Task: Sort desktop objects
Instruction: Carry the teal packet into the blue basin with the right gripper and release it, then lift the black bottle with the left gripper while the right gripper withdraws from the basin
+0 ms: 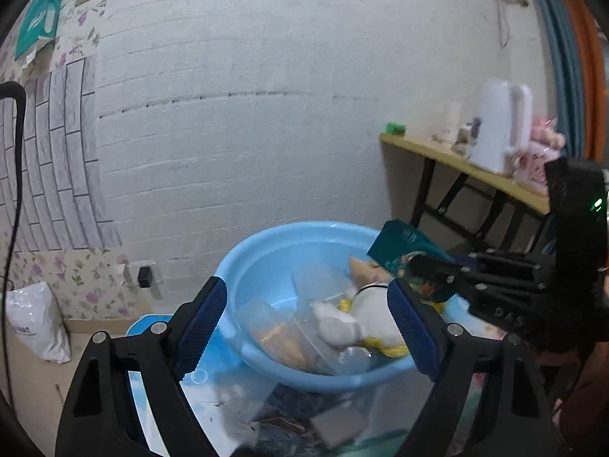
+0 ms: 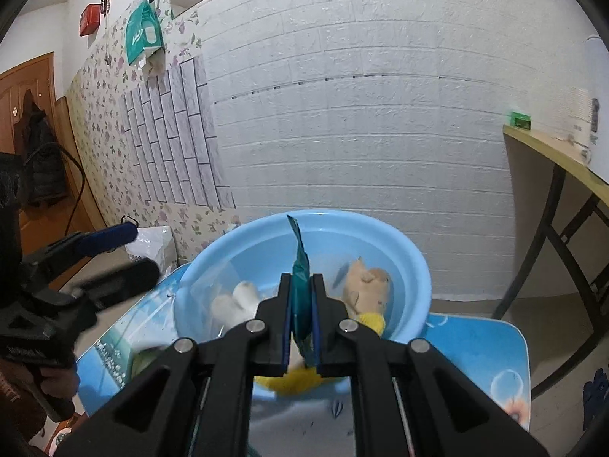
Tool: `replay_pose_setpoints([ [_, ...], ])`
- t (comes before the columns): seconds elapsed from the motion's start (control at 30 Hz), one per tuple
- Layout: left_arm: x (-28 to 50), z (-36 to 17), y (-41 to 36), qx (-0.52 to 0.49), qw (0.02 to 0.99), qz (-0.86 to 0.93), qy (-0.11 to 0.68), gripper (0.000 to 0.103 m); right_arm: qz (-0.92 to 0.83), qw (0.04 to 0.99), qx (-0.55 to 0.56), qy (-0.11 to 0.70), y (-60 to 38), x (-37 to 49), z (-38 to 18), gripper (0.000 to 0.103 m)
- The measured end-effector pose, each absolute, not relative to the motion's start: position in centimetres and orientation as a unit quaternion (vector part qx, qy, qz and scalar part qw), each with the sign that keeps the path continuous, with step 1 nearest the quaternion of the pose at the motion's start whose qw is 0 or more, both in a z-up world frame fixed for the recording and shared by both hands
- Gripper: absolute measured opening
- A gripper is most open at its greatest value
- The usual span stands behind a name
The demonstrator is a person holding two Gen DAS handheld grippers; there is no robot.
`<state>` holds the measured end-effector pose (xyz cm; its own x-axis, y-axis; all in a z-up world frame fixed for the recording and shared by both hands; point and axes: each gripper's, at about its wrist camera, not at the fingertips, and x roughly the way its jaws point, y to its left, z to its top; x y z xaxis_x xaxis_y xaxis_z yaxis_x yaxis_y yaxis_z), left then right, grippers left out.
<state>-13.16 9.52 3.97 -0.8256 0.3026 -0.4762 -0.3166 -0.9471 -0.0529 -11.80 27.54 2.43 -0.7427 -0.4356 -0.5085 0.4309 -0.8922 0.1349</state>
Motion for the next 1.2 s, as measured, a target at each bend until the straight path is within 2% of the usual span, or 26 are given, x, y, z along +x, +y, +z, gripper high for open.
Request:
replay_pose_setpoints([
  [0.13, -13.1, 3.3, 8.3, -0.258, 0.167, 0.952, 0.005, 0.086, -0.931, 0.238, 0.277, -0.009, 27.5, -12.8, 2.2, 0.009],
  [0.33, -10.6, 1.9, 5.0, -0.280, 0.139, 0.949, 0.034, 0.087, -0.930, 0.242, 0.277, -0.013, 27.2, -13.5, 2.0, 0.009],
  [0.5, -8.4, 0.1, 2.2, -0.334, 0.112, 0.936, 0.008, 0.087, -0.929, 0.235, 0.284, -0.020, 26.7, -14.2, 1.8, 0.010],
  [0.53, -7.8, -0.4, 1.8, -0.346, 0.107, 0.932, 0.002, 0.087, -0.926, 0.231, 0.297, -0.022, 26.4, -14.4, 1.6, 0.014],
  [0.63, -6.5, -1.7, 1.0, -0.369, 0.098, 0.924, -0.008, 0.088, -0.924, 0.222, 0.308, -0.031, 26.1, -14.0, 1.5, 0.048],
  [0.67, -6.3, -2.2, 0.8, -0.378, 0.093, 0.921, -0.011, 0.088, -0.926, 0.221, 0.305, -0.034, 26.1, -13.6, 1.5, 0.055],
  [0.87, -4.4, -5.1, 0.6, -0.429, 0.062, 0.900, -0.042, 0.088, -0.931, 0.210, 0.297, -0.028, 26.4, -11.2, 2.0, 0.056],
  [1.2, -2.6, -8.3, 1.4, -0.444, 0.023, 0.896, -0.007, 0.088, -0.934, 0.191, 0.298, -0.040, 28.5, -7.4, 2.0, 0.056],
])
